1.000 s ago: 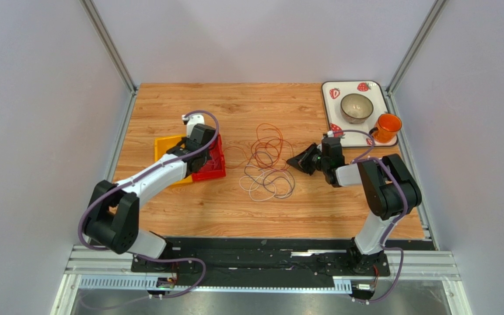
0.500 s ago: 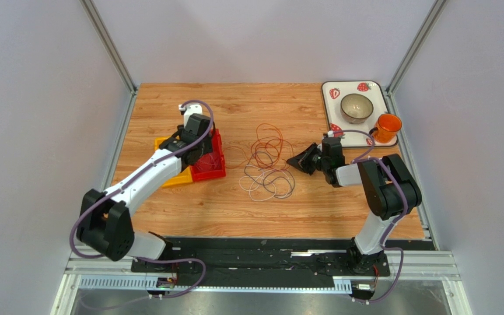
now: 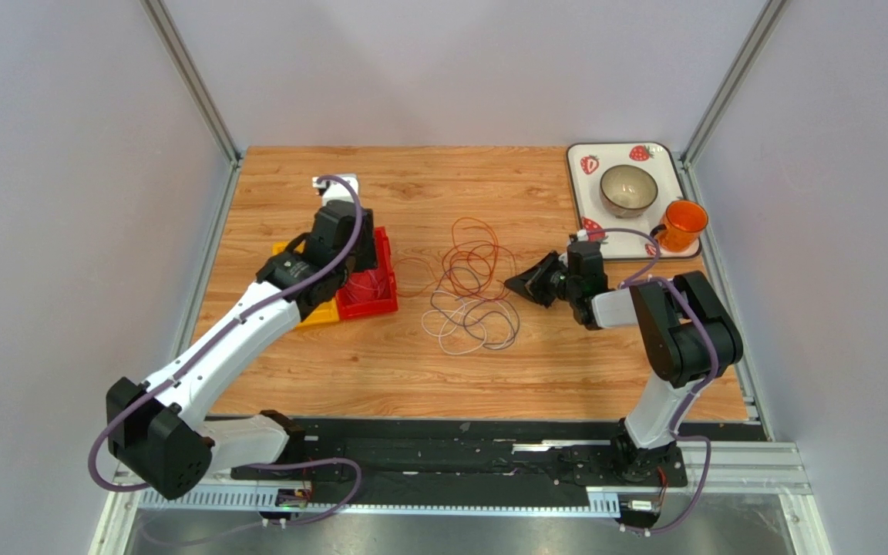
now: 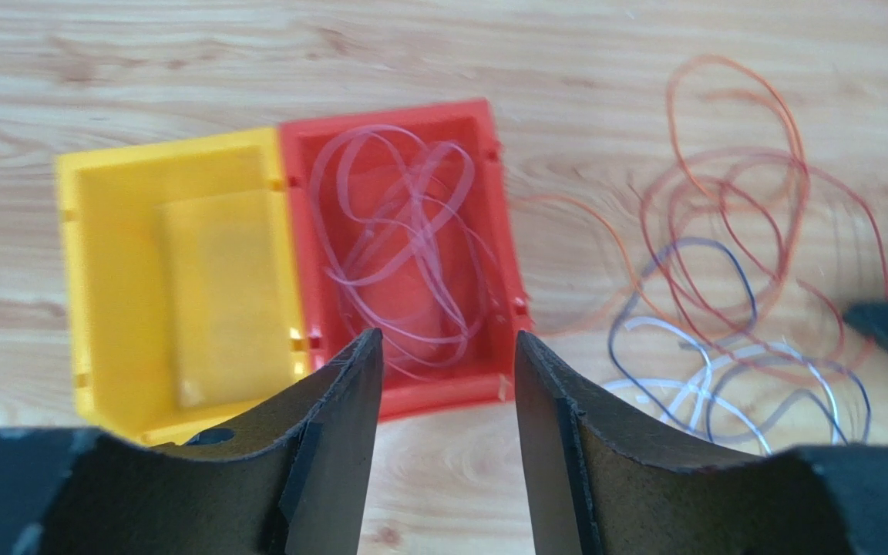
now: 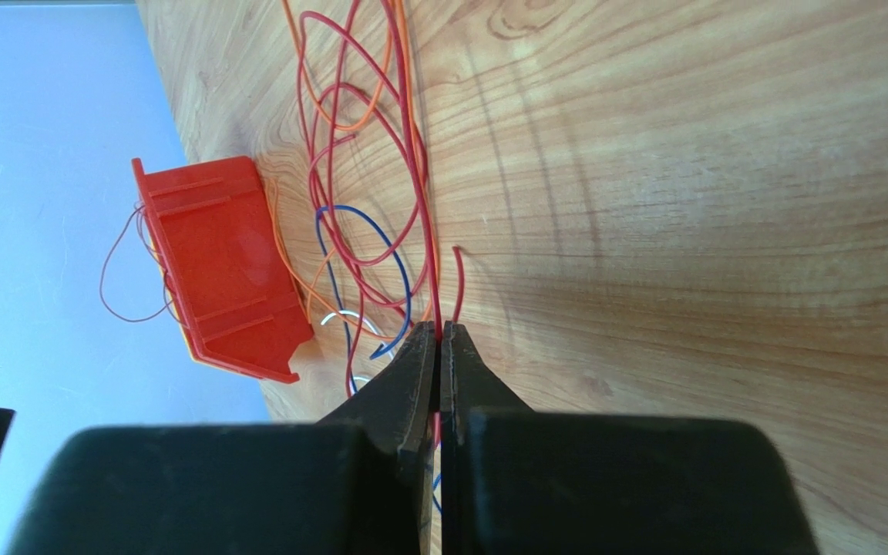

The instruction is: Untangle the cables

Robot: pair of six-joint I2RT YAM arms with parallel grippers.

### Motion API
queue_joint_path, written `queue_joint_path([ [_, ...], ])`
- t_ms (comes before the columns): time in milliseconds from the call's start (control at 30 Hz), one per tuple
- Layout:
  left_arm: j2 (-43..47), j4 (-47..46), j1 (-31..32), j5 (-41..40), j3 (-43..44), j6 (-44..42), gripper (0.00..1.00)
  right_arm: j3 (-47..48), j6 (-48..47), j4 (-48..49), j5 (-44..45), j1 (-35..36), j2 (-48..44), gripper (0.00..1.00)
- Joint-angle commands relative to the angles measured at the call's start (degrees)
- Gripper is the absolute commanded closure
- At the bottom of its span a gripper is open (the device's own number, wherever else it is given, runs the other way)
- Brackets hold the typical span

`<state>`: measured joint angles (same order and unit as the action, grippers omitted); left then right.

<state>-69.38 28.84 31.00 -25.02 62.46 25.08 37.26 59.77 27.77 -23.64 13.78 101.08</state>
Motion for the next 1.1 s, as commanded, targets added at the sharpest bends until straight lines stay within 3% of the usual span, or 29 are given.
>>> queue_joint_path([
  [0, -0.05, -3.43, 4.50, 3.74, -2.42, -1.70, 0.44, -0.07, -0.44, 6.23, -1.49, 0.11, -0.88, 1.00],
  [100, -1.10, -5.71, 6.70, 5.75, -3.48, -1.00, 0.43, -1.04, -1.75, 10.62, -3.51, 1.24, -1.84, 1.00],
  [233, -2.86, -8.80, 9.77, 7.96, -4.01, -1.35, 0.43, -5.78, -3.60, 30.87, -10.19, 4.05, -5.96, 1.00],
  [267, -3.47, -9.41, 11.08, 8.23, -4.01, -1.70, 0.43, -7.10, -5.00, 31.46, -9.24, 5.45, -7.63, 1.00],
  [400, -3.56, -18.78, 12.85, 15.93, -7.33, -3.46, 0.43, -6.76, -11.68, 22.43, -5.19, 8.10, -12.92, 1.00],
  [633, -7.95, -31.10, 16.10, 23.51, -11.30, -6.97, 0.47, -4.91, -10.37, 22.68, -7.21, 8.63, -9.76, 1.00],
  [1067, -16.04, -37.81, 21.03, 22.13, -10.69, -11.19, 0.42, -2.19, -10.81, 17.67, -6.24, 8.63, -8.44, 1.00],
])
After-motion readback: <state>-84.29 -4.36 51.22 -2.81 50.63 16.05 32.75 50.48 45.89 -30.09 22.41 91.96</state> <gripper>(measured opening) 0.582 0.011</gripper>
